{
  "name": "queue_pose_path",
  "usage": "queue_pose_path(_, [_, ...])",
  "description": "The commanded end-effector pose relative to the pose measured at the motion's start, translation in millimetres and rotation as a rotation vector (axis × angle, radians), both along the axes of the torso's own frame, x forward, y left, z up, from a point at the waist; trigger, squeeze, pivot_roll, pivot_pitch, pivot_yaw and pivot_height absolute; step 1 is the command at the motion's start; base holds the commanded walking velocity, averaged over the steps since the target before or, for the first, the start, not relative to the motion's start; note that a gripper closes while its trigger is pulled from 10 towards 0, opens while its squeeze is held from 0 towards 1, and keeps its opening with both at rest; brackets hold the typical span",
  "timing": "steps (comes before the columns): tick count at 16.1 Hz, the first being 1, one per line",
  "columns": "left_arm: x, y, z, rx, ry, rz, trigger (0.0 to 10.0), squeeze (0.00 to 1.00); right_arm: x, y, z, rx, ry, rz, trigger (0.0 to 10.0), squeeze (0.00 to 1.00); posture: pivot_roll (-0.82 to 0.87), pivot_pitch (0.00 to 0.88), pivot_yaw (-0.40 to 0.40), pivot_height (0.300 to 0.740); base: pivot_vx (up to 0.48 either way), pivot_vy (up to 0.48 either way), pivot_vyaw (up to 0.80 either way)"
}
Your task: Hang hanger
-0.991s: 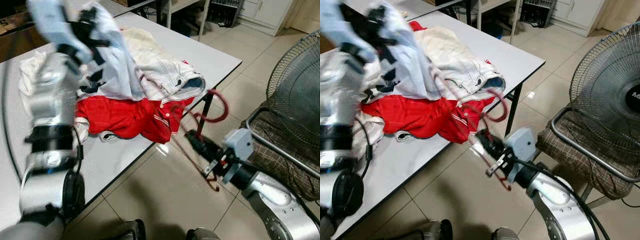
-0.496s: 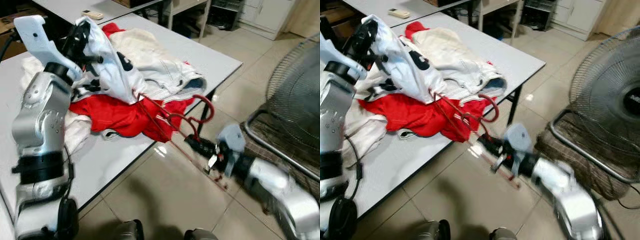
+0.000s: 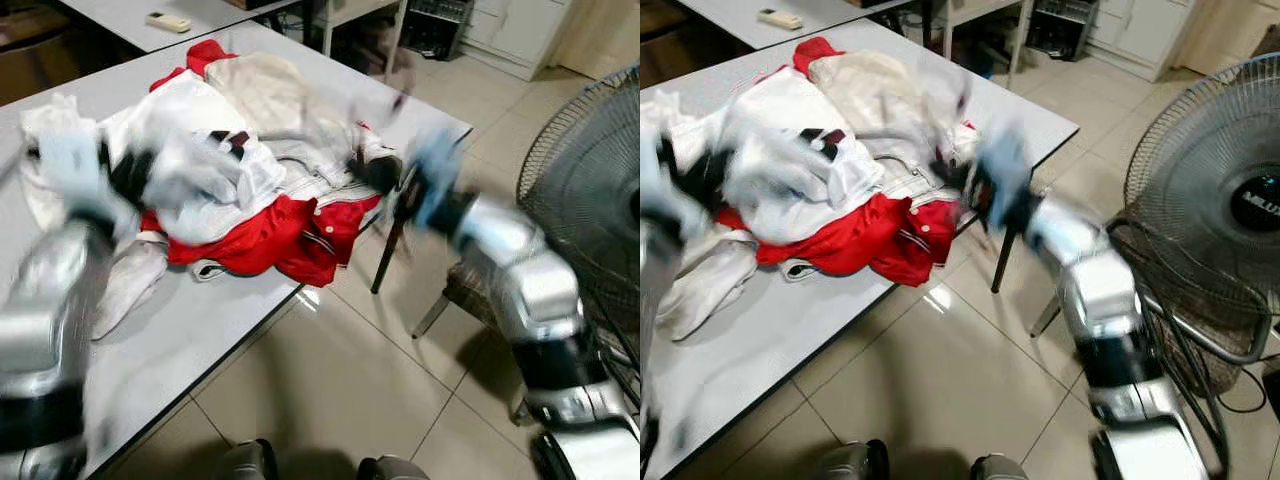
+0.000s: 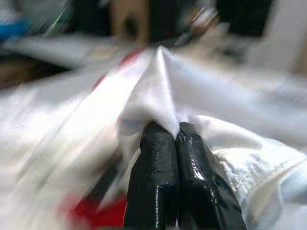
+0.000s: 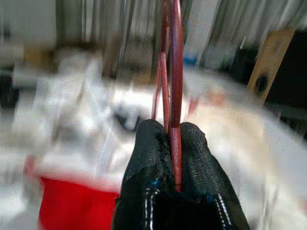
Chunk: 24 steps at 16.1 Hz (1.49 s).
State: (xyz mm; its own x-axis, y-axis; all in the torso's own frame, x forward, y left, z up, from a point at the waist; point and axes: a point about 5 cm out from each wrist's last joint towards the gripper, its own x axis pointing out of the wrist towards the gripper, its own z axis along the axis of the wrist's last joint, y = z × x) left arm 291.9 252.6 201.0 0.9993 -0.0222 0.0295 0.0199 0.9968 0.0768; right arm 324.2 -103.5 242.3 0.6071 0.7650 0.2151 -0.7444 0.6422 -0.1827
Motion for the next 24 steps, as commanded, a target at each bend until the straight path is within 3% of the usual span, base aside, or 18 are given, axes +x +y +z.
queue_pose_path(1, [-5.3,12.7,-13,0.031,0.064,0.106,0.0,0.00,-1.0,-14.3,-1,0.062,0.006,-0.056,10.0,0.00,-0.06,0.098,-0.027,0.740,0.000,0.000,0.00])
queue_pose_path(2, [-10.0,18.2,-25,0.080,0.121,0.146,0.0,0.00,-4.3,-21.3,-13,0.040,0.033,-0.088,10.0,0.00,-0.06,0.100,-0.024,0.740,0.000,0.000,0.00])
queue_pose_path(3, [-12.5,18.6,-31,0.131,0.151,0.140,0.9,0.00,-8.8,-25.7,-26,-0.002,0.058,-0.102,10.0,0.00,-0.06,0.101,-0.022,0.740,0.000,0.000,0.00])
queue_pose_path(4, [-13.1,17.6,-32,0.156,0.153,0.132,3.6,0.00,-11.4,-27.9,-33,-0.019,0.076,-0.112,10.0,0.00,-0.07,0.102,-0.021,0.740,0.000,0.000,0.00])
queue_pose_path(5, [-13.2,12.8,-26,0.158,0.124,0.066,10.0,0.00,-21.6,-33.7,-49,-0.057,0.127,-0.134,10.0,0.00,-0.07,0.102,-0.018,0.740,0.000,0.000,0.00])
queue_pose_path(6, [-14.4,7.3,-14,0.163,0.064,-0.047,10.0,1.00,-34.4,-40.2,-64,-0.087,0.174,-0.162,10.0,0.00,-0.07,0.104,-0.014,0.740,0.000,0.000,0.00])
queue_pose_path(9, [-20.8,5.5,1,0.251,0.020,-0.235,10.0,1.00,-54.3,-53.2,-84,-0.094,0.247,-0.271,10.0,0.00,-0.08,0.110,-0.007,0.740,0.000,0.000,0.00])
queue_pose_path(10, [-25.7,-1.4,7,0.287,0.004,-0.355,10.0,1.00,-61.7,-60.5,-92,-0.090,0.262,-0.352,10.0,0.00,-0.08,0.112,-0.004,0.740,0.000,0.000,0.00])
queue_pose_path(11, [-28.7,-11.3,13,0.311,-0.012,-0.472,10.0,1.00,-67.8,-67.9,-98,-0.088,0.276,-0.447,10.0,0.00,-0.08,0.113,0.000,0.740,0.000,0.000,0.00])
queue_pose_path(13, [-25.0,-45.0,14,0.317,-0.017,-0.683,10.0,1.00,-80.4,-66.5,-106,-0.119,0.289,-0.482,10.0,0.00,-0.09,0.115,0.016,0.740,0.000,0.000,0.00])
queue_pose_path(14, [-23.7,-51.0,14,0.323,-0.021,-0.708,10.0,1.00,-81.8,-66.2,-107,-0.123,0.290,-0.487,10.0,0.00,-0.09,0.115,0.016,0.740,0.000,0.000,0.00])
queue_pose_path(15, [-10.4,-66.7,11,0.366,-0.043,-0.720,10.0,0.28,-83.1,-66.0,-107,-0.118,0.293,-0.499,10.0,0.00,-0.10,0.113,0.026,0.740,0.000,0.000,0.00])
queue_pose_path(16, [0.2,-78.2,8,0.408,-0.052,-0.727,10.0,0.00,-83.3,-66.9,-107,-0.122,0.291,-0.519,10.0,0.00,-0.10,0.112,0.028,0.740,0.000,0.000,0.00])
queue_pose_path(17, [14.7,-90.9,7,0.448,-0.072,-0.723,10.0,0.00,-81.6,-71.5,-107,-0.142,0.281,-0.572,10.0,0.00,-0.10,0.111,0.032,0.740,0.000,0.000,0.00])
queue_pose_path(19, [23.9,-95.2,8,0.482,-0.079,-0.699,10.0,0.00,-81.9,-72.5,-107,-0.094,0.308,-0.560,10.0,0.00,-0.11,0.111,0.036,0.740,0.000,0.000,0.00])
queue_pose_path(20, [35.7,-101.8,10,0.529,-0.096,-0.682,10.0,0.00,-83.0,-75.3,-107,-0.066,0.331,-0.588,10.0,0.00,-0.11,0.111,0.035,0.740,0.000,0.000,0.00])
queue_pose_path(22, [46.5,-104.6,5,0.668,-0.082,-0.674,10.0,0.00,-84.2,-72.8,-107,-0.029,0.350,-0.571,10.0,0.00,-0.11,0.112,0.041,0.740,0.000,0.000,0.00])
queue_pose_path(24, [54.6,-101.7,3,0.769,-0.070,-0.658,10.0,0.00,-84.3,-73.3,-107,-0.053,0.325,-0.618,10.0,0.00,-0.11,0.111,0.046,0.740,0.000,0.000,0.00])
